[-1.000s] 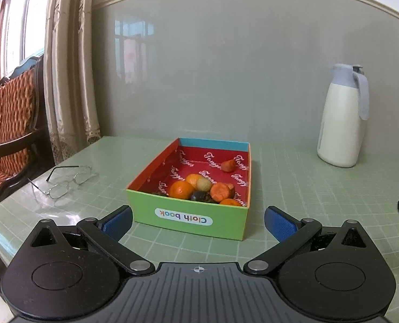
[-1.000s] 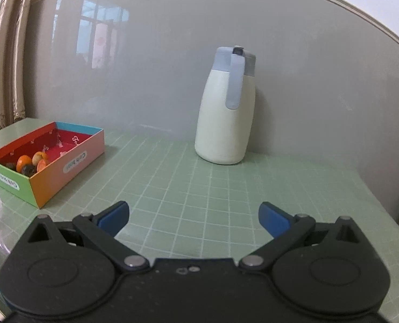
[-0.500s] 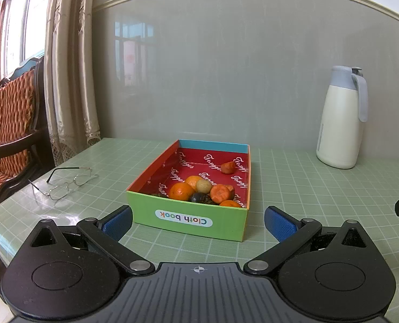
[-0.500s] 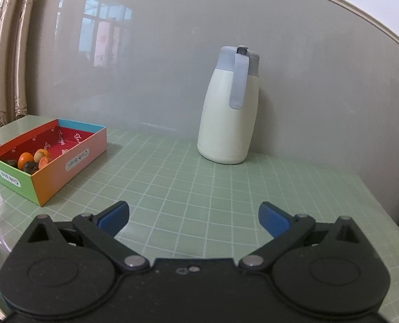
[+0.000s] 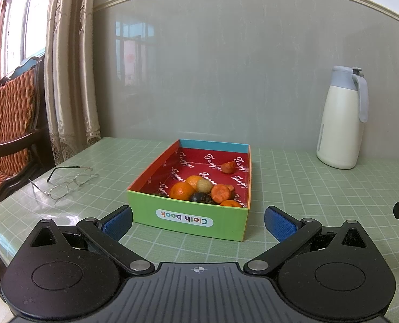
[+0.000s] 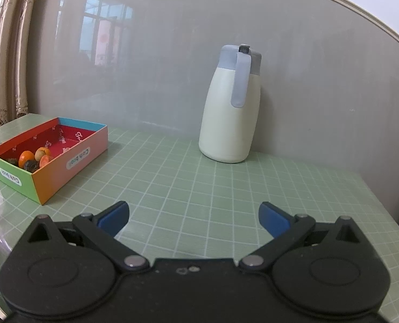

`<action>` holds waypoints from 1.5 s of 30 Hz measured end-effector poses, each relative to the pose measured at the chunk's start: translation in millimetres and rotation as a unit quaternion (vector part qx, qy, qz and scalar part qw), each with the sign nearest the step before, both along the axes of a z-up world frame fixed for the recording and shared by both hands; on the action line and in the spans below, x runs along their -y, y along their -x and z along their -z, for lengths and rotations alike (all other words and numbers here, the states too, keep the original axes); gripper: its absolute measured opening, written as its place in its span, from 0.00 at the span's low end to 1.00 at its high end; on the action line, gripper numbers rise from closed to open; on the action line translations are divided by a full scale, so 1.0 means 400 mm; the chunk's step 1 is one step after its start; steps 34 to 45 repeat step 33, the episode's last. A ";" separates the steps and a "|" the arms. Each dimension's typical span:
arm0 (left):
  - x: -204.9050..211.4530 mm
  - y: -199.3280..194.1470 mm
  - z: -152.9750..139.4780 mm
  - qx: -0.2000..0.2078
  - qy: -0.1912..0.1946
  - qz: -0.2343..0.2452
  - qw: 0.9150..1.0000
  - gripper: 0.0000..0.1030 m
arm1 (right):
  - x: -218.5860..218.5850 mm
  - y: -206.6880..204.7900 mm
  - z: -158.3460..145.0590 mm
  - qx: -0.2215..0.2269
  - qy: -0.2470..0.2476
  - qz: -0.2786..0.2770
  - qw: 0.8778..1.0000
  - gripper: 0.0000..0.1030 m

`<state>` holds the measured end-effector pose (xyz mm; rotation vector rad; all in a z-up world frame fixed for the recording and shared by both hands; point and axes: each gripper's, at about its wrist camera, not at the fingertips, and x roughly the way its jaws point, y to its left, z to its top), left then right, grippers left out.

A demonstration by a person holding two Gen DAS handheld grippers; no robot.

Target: Organize fruits

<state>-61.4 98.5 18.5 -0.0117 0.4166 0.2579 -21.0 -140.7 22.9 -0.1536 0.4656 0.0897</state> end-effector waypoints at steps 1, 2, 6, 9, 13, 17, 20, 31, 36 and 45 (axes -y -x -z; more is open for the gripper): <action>-0.001 0.000 0.000 0.000 0.000 0.000 1.000 1.00 | -0.001 0.002 0.000 0.000 0.000 0.000 1.000 1.00; -0.001 0.001 0.000 0.000 0.000 0.000 1.000 1.00 | -0.002 0.002 0.001 0.000 0.000 0.000 1.000 1.00; -0.001 0.001 -0.001 0.000 0.000 0.000 1.000 1.00 | -0.002 0.003 0.001 0.000 0.000 -0.001 1.000 1.00; -0.001 0.001 0.000 0.001 0.000 -0.001 1.000 1.00 | -0.001 0.003 0.001 -0.001 0.000 -0.001 1.000 1.00; -0.001 0.001 0.000 0.001 0.000 -0.001 1.000 1.00 | -0.001 0.003 0.001 -0.001 0.001 -0.001 1.000 1.00; -0.001 0.001 0.000 0.001 0.000 -0.001 1.000 1.00 | -0.001 0.001 0.002 -0.001 0.001 -0.001 1.000 1.00; -0.001 0.001 0.000 0.001 0.000 -0.001 1.000 1.00 | -0.001 0.002 0.002 -0.001 0.000 -0.001 1.000 1.00; 0.014 0.012 -0.004 0.018 -0.018 0.007 1.000 1.00 | -0.002 0.001 0.003 -0.003 0.002 -0.001 1.000 1.00; 0.017 0.016 -0.006 0.022 -0.021 0.008 1.000 1.00 | -0.002 0.001 0.004 -0.002 0.001 -0.001 1.000 1.00; 0.017 0.016 -0.006 0.022 -0.021 0.008 1.000 1.00 | -0.002 0.001 0.004 -0.002 0.001 -0.001 1.000 1.00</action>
